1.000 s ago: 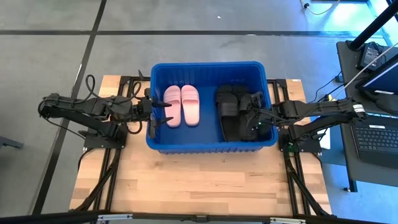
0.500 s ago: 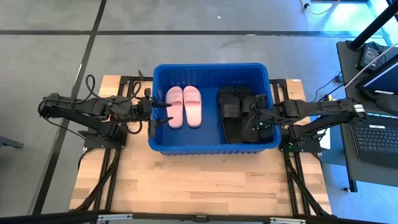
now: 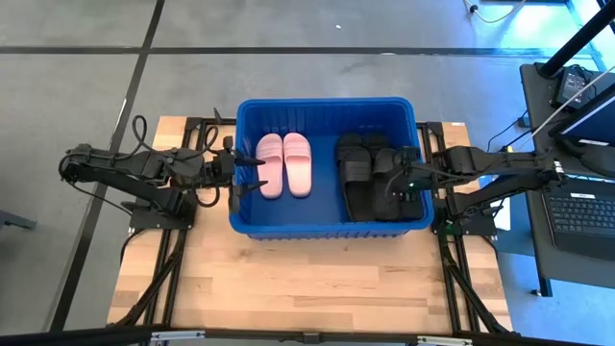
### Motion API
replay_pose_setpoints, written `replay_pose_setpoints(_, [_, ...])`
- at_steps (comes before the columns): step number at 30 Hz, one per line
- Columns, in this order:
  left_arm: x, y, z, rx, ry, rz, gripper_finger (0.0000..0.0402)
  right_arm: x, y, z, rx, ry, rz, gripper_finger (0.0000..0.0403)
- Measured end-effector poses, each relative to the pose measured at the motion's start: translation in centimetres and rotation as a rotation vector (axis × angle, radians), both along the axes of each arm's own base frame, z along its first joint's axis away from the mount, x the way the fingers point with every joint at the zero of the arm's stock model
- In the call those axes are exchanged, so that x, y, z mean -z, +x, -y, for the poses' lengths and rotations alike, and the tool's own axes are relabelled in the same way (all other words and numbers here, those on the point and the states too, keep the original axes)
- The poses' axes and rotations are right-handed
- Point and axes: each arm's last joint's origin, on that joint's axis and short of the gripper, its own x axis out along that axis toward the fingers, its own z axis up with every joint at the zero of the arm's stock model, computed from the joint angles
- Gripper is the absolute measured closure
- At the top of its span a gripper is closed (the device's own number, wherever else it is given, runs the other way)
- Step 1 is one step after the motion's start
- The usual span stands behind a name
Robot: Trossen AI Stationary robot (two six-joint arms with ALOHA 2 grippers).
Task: Pick and place slides into bin
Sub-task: Put the black slipper into the blue bin, then adjust the black slippers in the blue bin
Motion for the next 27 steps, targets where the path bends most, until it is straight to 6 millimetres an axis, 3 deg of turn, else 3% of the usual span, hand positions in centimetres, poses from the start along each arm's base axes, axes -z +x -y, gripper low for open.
replay_pose_setpoints(8, [0.0, 0.0, 0.0, 0.000, 0.000, 0.000, 0.0168, -2.4, 0.4, -0.7, 0.005, 0.257, 0.125, 0.0169])
replay_pose_setpoints(20, [0.0, 0.0, 0.0, 0.000, 0.002, 0.000, 0.0168, 0.5, 3.2, -1.1, -0.015, 0.334, -0.046, 0.0169])
replay_pose_setpoints(27, [0.0, 0.0, 0.0, 0.000, 0.001, -0.001, 0.0168, 1.6, 3.1, -1.2, -0.002, 0.332, -0.177, 0.0169])
